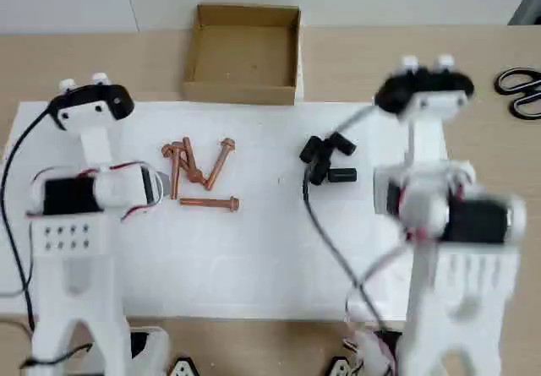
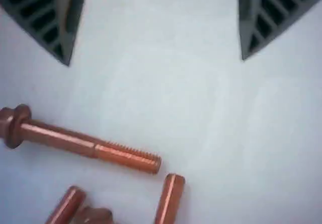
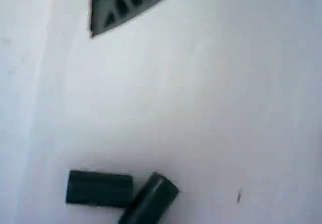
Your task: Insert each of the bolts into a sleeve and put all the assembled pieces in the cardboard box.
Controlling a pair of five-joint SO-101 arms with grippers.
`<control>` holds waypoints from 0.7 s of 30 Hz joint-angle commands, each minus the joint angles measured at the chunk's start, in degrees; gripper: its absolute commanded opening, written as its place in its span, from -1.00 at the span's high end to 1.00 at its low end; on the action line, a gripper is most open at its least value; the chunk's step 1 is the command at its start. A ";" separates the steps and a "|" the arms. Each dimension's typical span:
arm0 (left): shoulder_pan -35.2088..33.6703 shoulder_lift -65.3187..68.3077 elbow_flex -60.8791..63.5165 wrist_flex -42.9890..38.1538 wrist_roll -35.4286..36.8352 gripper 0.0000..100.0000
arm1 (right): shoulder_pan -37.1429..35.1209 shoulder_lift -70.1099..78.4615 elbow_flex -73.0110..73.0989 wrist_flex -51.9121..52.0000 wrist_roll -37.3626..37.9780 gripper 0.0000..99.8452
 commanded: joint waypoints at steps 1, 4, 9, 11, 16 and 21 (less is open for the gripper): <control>-0.44 4.57 -2.77 -2.29 -4.75 0.59 | -0.13 13.76 -11.52 2.77 1.67 0.49; -0.44 7.21 -2.86 -3.87 -11.52 0.59 | -0.66 20.44 -17.58 3.03 5.10 0.49; -2.99 9.93 -5.76 -3.60 -12.92 0.59 | -0.75 26.51 -18.81 2.77 8.26 0.49; -4.40 10.02 -6.11 -3.78 -12.66 0.59 | -2.15 27.82 -18.81 1.63 8.62 0.49; -7.56 10.29 -6.90 -3.96 -12.31 0.59 | -5.67 33.54 -18.81 2.33 10.99 0.49; -7.21 10.46 -6.73 -3.78 -12.22 0.59 | -8.04 43.47 -19.43 4.53 19.96 0.49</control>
